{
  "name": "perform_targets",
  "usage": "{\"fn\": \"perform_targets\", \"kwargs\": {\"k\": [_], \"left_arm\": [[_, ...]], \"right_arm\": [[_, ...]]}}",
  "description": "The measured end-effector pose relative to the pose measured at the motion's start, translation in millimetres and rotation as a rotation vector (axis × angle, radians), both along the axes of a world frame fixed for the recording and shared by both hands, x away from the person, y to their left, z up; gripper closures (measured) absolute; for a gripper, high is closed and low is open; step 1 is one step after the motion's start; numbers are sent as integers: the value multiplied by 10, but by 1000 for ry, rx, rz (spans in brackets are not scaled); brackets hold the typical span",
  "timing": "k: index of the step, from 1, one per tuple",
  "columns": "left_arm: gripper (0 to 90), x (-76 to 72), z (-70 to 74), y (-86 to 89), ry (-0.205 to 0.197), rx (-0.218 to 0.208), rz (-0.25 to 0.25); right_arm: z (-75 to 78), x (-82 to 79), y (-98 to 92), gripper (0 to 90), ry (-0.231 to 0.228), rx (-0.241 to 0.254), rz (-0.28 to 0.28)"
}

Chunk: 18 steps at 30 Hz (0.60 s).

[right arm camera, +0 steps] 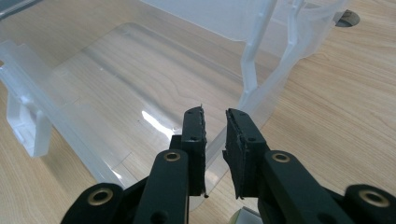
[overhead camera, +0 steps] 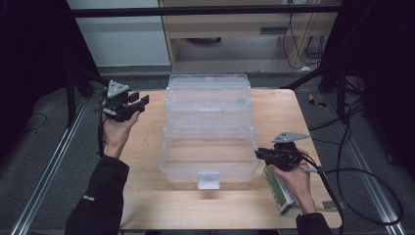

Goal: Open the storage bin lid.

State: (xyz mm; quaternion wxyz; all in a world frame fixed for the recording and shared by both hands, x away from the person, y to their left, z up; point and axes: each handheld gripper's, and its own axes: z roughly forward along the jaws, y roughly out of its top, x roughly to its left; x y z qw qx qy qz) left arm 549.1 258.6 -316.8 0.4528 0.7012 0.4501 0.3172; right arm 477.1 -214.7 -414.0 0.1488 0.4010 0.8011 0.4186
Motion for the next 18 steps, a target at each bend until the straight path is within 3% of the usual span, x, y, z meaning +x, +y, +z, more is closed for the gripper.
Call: {"fn": "perform_targets", "kwargs": {"k": [2, 7, 15, 16, 17, 18], "left_arm": [[572, -96, -56, 21, 2, -22, -24], [577, -335, -252, -3, 36, -13, -60], [607, -563, -483, -90, 66, 18, -117], [610, -622, -559, -139, 71, 49, -115], [611, -622, -559, -139, 71, 49, -115], [614, -679, -645, -174, 99, 57, -113]], "right_arm": [[-1, 0, 0, 780, -3, -1, 1], [-5, 1, -5, 780, -3, 5, 1], [-5, 1, -5, 780, -3, 4, 1], [-5, 1, -5, 779, -3, 4, 1], [-5, 1, -5, 780, -3, 4, 0], [-6, 0, -4, 780, -4, 4, 0]]}}
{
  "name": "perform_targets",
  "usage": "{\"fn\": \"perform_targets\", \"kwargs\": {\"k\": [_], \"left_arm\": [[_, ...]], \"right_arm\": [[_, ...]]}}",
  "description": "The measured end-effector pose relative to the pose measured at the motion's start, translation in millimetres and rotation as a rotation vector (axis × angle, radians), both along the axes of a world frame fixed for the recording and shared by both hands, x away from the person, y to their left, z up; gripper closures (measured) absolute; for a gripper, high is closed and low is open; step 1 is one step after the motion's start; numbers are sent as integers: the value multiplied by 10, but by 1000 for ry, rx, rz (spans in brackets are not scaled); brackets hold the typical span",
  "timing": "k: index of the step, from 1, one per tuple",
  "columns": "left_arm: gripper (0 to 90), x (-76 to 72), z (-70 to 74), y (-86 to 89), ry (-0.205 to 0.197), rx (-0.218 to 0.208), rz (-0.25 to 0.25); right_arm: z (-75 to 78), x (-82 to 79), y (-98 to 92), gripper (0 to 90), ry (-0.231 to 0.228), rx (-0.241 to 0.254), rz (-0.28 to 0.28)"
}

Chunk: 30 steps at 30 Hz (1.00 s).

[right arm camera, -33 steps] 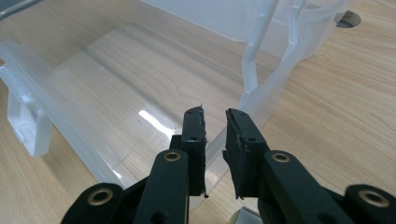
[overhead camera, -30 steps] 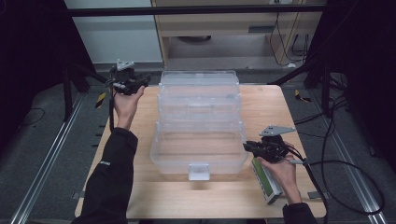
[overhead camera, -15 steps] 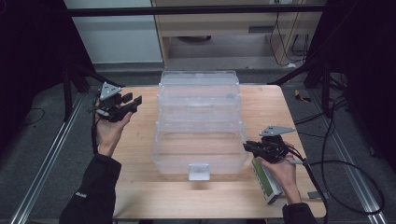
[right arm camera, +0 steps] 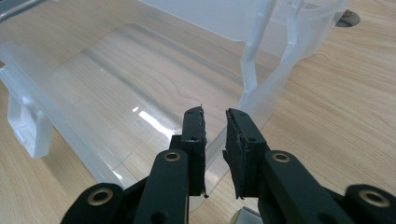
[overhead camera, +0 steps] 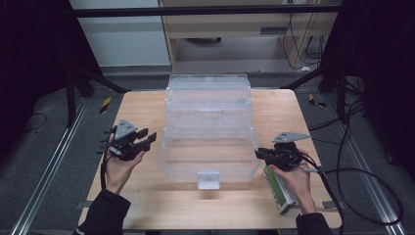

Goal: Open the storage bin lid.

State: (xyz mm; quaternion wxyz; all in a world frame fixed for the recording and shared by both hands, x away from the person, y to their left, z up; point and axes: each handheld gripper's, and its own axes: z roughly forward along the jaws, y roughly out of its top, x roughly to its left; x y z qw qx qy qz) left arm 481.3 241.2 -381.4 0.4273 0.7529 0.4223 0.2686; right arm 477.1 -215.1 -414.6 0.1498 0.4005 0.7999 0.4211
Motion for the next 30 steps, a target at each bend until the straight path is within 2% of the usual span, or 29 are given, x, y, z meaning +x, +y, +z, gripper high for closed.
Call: {"fn": "perform_targets", "kwargs": {"k": [3, 4, 6, 10, 12, 17, 24, 30], "left_arm": [[626, -45, -137, -43, 44, 15, -10], [634, -45, -137, -43, 44, 15, -10], [647, -61, -243, -67, 90, 8, -12], [656, -50, -326, -106, 121, 21, -25], [672, -41, -381, -138, 136, 43, -26], [682, -39, -398, -165, 137, 52, -21], [688, -25, -401, -166, 135, 44, -17], [696, -19, -393, -181, 121, 65, -14]], "right_arm": [[0, 0, 0, 780, 1, 1, 1], [0, 0, 0, 780, 1, 1, 1], [0, 0, 1, 780, 0, 1, 0], [0, -2, 2, 780, 0, 1, -2], [-1, -2, 2, 780, -1, 0, -2], [1, -7, 10, 781, -5, -5, -5], [9, -17, 30, 782, -6, -19, -14], [11, -18, 34, 783, -1, -17, -24]]}}
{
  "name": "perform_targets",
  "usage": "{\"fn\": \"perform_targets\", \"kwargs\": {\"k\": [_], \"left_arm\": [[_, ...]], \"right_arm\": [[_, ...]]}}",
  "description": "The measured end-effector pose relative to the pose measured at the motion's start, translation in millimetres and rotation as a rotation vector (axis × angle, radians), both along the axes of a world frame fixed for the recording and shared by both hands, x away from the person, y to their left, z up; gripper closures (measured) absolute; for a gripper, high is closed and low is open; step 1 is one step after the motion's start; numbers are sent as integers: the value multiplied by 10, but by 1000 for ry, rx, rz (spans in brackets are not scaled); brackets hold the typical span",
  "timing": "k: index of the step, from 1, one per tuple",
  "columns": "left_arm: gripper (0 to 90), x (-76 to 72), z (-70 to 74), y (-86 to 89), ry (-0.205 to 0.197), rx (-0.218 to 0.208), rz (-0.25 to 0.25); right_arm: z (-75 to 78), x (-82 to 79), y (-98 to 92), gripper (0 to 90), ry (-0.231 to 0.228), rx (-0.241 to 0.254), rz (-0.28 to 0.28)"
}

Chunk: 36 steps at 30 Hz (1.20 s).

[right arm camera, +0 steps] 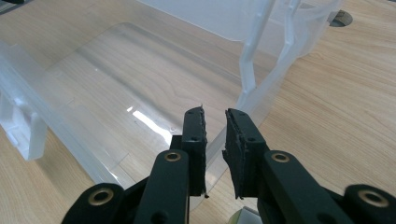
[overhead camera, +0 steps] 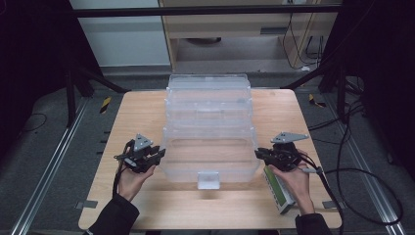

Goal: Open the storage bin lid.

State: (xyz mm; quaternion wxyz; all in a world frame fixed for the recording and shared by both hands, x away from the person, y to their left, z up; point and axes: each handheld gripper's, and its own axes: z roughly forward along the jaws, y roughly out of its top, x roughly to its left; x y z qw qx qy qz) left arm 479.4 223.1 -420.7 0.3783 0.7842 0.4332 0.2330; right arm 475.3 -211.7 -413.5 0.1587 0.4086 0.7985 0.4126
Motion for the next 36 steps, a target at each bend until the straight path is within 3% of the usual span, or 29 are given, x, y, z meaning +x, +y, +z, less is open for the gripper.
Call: {"fn": "perform_targets", "kwargs": {"k": [4, 14, 29, 36], "left_arm": [[689, -18, 12, 9, -6, 0, 2], [574, -158, 195, 247, -66, -43, 43], [433, -130, 121, 572, -84, -54, 123], [407, -105, 36, 685, -70, -38, 152]], "right_arm": [[1, 2, -3, 784, 10, 11, -10], [163, -67, -118, 708, -51, 73, -37], [388, -184, -315, 569, -52, 13, -130], [460, -233, -351, 550, -14, -30, -145]]}}
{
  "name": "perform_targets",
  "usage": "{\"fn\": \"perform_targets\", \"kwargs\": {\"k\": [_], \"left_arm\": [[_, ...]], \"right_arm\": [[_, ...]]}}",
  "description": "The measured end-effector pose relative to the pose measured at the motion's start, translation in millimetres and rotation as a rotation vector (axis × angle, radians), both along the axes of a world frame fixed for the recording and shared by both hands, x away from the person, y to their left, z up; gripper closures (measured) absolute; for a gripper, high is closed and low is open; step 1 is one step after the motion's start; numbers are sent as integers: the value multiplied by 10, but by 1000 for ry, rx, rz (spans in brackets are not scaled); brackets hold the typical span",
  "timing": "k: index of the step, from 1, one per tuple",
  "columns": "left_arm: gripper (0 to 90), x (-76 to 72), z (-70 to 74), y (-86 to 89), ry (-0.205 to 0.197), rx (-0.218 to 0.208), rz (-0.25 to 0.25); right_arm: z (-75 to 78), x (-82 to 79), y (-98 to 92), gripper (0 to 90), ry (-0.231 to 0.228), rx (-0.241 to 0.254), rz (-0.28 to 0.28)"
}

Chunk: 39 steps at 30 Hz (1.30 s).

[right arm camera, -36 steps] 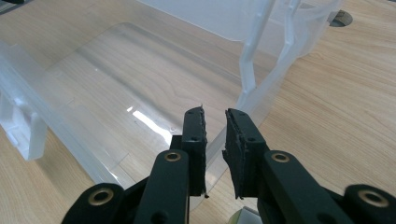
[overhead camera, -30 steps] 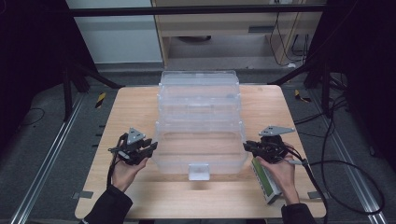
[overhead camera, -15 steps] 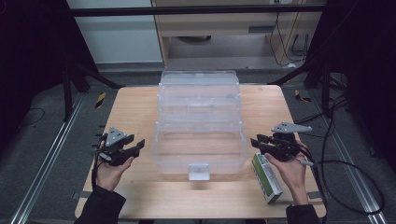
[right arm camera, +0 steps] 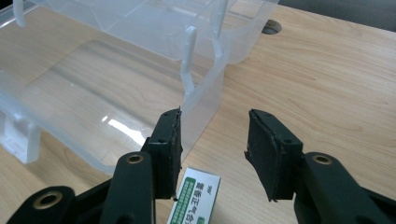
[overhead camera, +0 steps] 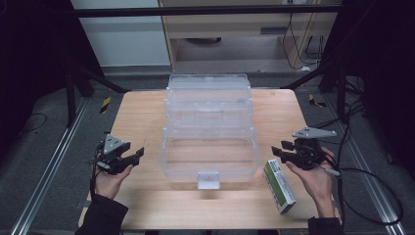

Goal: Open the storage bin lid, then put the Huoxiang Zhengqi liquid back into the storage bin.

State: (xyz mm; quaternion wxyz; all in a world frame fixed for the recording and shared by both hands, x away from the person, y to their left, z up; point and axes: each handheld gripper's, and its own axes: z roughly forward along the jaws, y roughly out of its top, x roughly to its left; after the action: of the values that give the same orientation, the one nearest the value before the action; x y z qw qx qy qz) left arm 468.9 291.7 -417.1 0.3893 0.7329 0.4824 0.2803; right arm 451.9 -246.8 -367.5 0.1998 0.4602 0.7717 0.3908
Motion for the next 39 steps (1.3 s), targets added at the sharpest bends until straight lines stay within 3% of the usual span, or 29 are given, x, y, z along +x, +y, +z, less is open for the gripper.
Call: {"fn": "perform_targets", "kwargs": {"k": [4, 17, 25, 39], "left_arm": [[396, 0, -19, 60, 4, -8, 18], [388, 19, -40, 144, 5, -15, 34], [384, 51, -75, 164, 20, 4, 40], [376, 99, -186, 114, 59, 45, 28]], "right_arm": [[61, -40, -32, 534, 13, -43, -10], [68, -73, 1, 510, 81, -55, -14], [102, -93, 37, 507, 114, -87, -15], [49, -104, 121, 485, 212, -131, -14]]}}
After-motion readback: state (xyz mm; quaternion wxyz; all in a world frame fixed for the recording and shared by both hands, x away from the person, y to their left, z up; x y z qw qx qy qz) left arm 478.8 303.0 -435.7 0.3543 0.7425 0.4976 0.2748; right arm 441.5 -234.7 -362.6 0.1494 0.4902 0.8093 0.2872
